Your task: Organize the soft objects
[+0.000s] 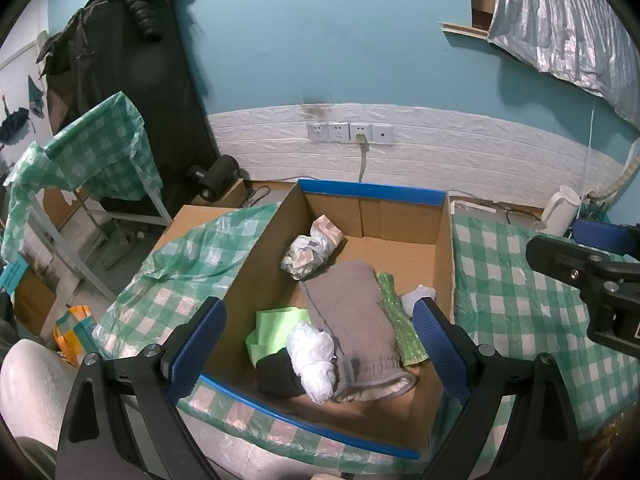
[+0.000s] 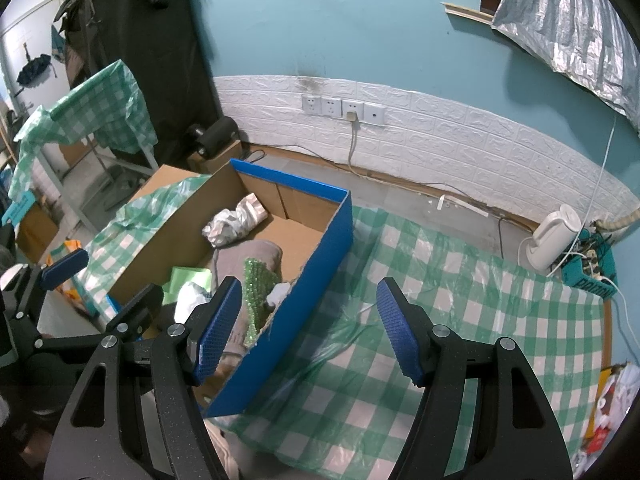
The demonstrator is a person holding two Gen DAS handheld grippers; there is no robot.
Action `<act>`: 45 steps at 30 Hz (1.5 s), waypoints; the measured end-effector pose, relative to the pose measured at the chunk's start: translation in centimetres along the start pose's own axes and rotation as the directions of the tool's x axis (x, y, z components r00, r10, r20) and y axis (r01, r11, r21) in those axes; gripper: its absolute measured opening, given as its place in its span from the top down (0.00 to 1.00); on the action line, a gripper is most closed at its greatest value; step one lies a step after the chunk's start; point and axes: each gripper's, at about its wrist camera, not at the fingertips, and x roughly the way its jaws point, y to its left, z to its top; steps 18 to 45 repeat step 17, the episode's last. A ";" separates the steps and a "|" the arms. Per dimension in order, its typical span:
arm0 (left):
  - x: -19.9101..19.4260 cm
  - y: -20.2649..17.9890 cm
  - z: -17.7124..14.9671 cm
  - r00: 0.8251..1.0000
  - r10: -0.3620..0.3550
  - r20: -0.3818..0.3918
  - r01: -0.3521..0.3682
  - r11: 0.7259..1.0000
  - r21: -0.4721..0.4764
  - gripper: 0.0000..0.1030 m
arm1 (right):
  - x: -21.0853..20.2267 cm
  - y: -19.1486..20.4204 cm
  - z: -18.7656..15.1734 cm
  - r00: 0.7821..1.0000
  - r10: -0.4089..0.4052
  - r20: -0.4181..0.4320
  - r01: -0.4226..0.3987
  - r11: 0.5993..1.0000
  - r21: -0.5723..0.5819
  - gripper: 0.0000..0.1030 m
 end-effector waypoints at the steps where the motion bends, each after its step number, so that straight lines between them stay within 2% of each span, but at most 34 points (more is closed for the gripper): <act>1: 0.1 -0.1 -0.1 1.000 0.000 -0.002 0.000 1.000 0.001 0.07 | 0.0 0.0 0.0 1.000 0.000 0.000 0.000 1.000 0.000 0.32; 45: 0.1 -0.1 -0.2 1.000 -0.001 -0.006 0.001 1.000 0.001 0.07 | 0.0 0.1 0.0 1.000 0.000 0.001 0.000 1.000 0.000 0.32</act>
